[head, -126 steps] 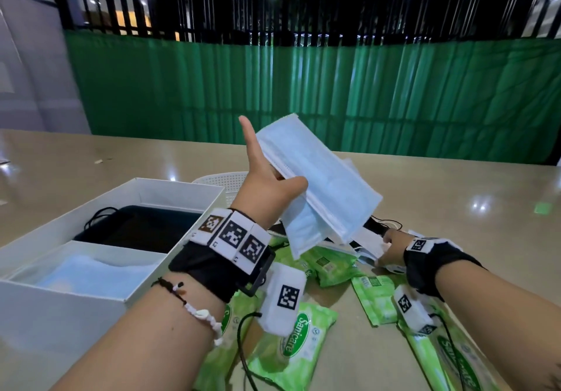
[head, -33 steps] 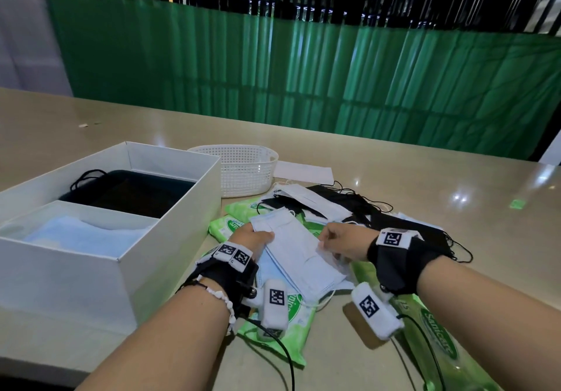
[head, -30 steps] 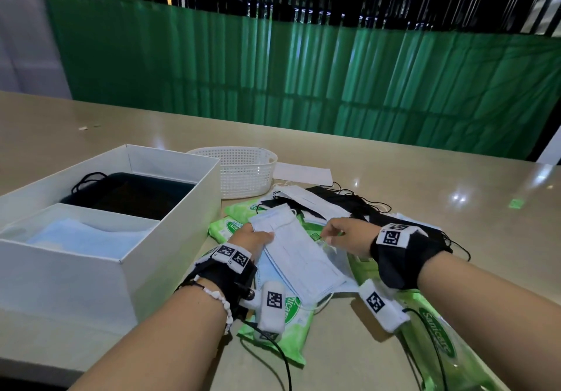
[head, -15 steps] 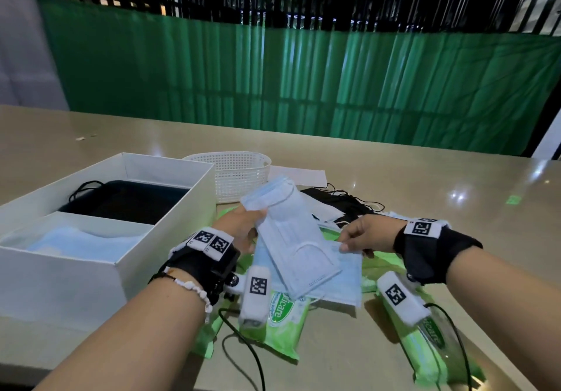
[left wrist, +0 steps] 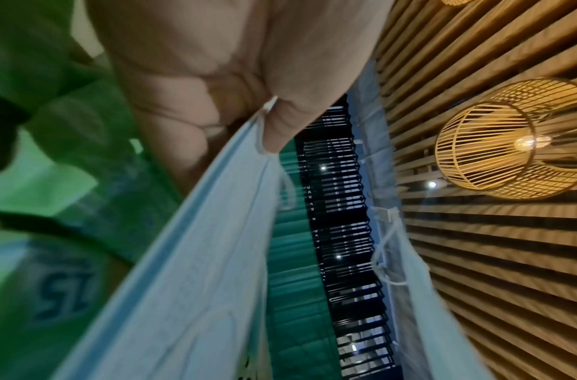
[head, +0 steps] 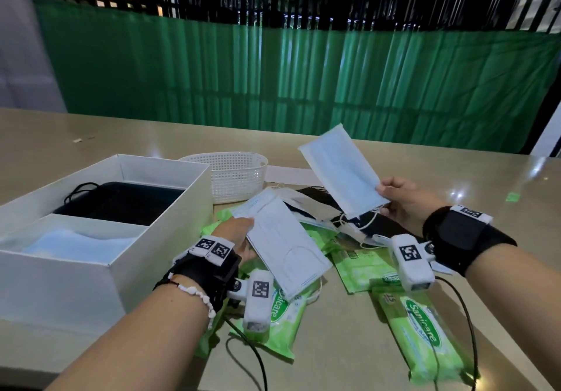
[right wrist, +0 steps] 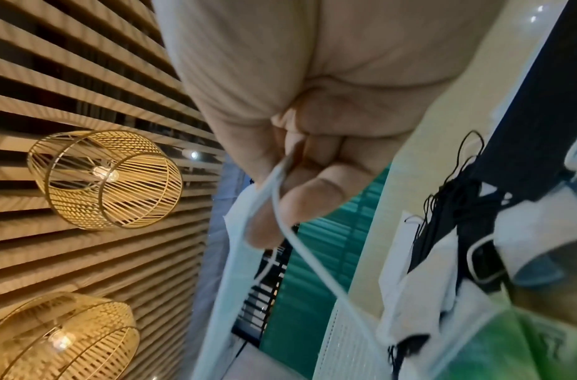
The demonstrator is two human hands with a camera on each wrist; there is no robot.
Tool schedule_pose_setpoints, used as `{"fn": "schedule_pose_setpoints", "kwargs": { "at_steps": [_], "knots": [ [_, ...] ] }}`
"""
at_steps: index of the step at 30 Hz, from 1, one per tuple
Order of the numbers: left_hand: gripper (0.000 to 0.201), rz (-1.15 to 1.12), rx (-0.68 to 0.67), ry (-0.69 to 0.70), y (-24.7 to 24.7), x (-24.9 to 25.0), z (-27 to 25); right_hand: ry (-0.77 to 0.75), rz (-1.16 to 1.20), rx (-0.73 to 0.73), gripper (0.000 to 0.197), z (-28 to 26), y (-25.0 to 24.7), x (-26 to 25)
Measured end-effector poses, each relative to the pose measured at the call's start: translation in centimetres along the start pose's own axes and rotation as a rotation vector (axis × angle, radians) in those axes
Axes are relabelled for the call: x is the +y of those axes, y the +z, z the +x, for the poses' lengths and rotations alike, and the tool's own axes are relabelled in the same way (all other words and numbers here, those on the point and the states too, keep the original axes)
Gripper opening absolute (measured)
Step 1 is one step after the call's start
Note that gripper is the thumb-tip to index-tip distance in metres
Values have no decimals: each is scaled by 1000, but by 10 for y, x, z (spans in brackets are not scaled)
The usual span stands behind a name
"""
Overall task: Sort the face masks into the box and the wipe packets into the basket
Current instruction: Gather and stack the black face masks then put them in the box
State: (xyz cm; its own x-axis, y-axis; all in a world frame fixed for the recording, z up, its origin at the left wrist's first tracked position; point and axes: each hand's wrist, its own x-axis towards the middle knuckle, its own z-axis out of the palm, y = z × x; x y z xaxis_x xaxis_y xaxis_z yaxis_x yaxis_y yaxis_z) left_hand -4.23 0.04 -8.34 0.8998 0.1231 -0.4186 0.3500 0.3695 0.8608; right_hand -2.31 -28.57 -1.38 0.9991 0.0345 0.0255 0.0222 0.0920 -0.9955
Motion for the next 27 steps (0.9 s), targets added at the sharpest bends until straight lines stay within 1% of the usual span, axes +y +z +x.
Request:
{"fn": "schedule_pose_setpoints", "kwargs": {
  "at_steps": [2, 4, 6, 9, 11, 12, 13, 14, 16, 17, 19, 21, 22, 24, 25, 27],
  "knots": [
    [21, 15, 43, -22, -1, -7, 3, 33, 55, -59, 21, -4, 10, -1],
    [24, -12, 40, -31, 0, -13, -2, 88, 7, -121, 20, -7, 23, 6],
    [28, -54, 14, -35, 3, -16, -6, 146, -148, -169, 20, -8, 35, 20],
    [50, -117, -45, -68, -1, -17, -1, 213, -396, -224, 18, -8, 49, 48],
    [63, -145, -70, -74, -4, -18, 3, 250, -490, -250, 17, -8, 57, 62],
    [65, -157, -84, -69, -5, -19, 1, 264, -526, -257, 16, -10, 60, 67],
    [64, -155, -86, -61, -5, -20, -1, 285, -554, -267, 16, -11, 63, 70],
    [58, -132, -78, -49, -5, -22, -3, 313, -569, -278, 16, -12, 64, 73],
    [38, -53, -65, -18, -5, -24, -5, 360, -615, -308, 13, -16, 67, 75],
    [31, -10, -69, -5, -6, -26, -2, 358, -693, -323, 12, -17, 67, 75],
    [33, 73, -89, 21, -7, -29, 3, 288, -911, -363, 17, -16, 65, 72],
    [37, 119, -99, 31, -8, -32, 6, 199, -1045, -339, 17, -11, 59, 61],
    [38, 123, -101, 33, -8, -32, 7, 169, -1066, -295, 16, -7, 52, 54],
    [36, 120, -96, 38, -9, -33, 9, 135, -1127, -162, 18, 3, 32, 40],
    [34, 122, -92, 41, -10, -33, 10, 150, -1171, -95, 19, 7, 20, 33],
    [28, 122, -78, 42, -11, -34, 12, 250, -1240, -2, 20, 14, -4, 22]
  ]
}}
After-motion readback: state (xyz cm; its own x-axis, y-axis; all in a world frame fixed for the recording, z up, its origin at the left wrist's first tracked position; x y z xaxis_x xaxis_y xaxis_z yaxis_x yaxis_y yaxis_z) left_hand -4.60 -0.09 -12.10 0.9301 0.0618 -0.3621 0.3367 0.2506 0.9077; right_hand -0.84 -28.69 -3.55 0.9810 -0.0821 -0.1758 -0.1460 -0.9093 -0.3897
